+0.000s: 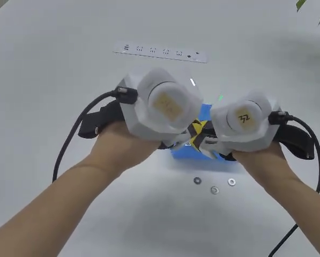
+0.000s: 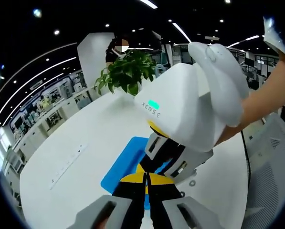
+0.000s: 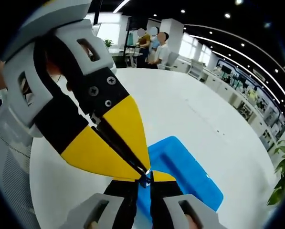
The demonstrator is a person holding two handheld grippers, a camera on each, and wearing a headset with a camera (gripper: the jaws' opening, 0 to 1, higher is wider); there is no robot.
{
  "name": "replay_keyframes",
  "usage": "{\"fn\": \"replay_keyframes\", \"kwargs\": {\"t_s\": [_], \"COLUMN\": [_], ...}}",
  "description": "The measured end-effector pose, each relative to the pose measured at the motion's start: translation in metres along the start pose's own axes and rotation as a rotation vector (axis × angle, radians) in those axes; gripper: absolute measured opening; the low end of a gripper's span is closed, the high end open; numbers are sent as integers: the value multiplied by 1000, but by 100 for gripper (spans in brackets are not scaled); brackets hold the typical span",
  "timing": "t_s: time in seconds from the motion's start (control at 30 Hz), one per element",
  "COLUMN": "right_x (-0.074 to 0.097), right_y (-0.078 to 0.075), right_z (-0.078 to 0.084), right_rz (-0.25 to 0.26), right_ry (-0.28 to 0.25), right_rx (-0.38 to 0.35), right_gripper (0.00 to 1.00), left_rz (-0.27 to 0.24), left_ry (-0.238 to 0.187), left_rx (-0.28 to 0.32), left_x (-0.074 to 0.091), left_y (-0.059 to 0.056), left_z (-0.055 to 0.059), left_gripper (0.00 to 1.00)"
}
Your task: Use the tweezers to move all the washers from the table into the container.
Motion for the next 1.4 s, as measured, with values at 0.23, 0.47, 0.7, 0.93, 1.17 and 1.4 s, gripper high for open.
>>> {"fn": "replay_keyframes", "kwargs": {"t_s": [0.23,0.47,0.7,0.93,1.17,1.4], "right_x": [17,38,55,66,66,63], "right_y": [5,12,18,32,43,52], "right_z": [-9,-16,-16,-1,13,22], "right_rz": [-7,11,21,21,17,-6], "right_ry": [-55,-129,-174,-163,-136,-120], "right_rx": [-35,-86,-135,-176,-204,-245], "right_gripper": [7,9,12,12,10,11], "left_rz": [-20,-33,-34,-12,7,38], "left_ry": [-25,-62,-83,-74,-57,-45], "left_rx": [-20,-22,-29,-46,-42,-32], "left_x": [21,42,56,58,54,49], "left_y": [-5,-12,-23,-38,-46,-50], "left_z": [-11,-22,-32,-32,-27,-21], "left_gripper": [0,0,0,0,0,0]}}
Point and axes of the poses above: the centre of the closed fingertips' face, and the gripper's own axes: x roughly backward along the fingers, y roughly to its left, z roughly out of its underside, the point moved 10 cm from there along x, roughly backward along the fingers, and after that the axes turned 3 degrees about -x, right-handed, at the moved point
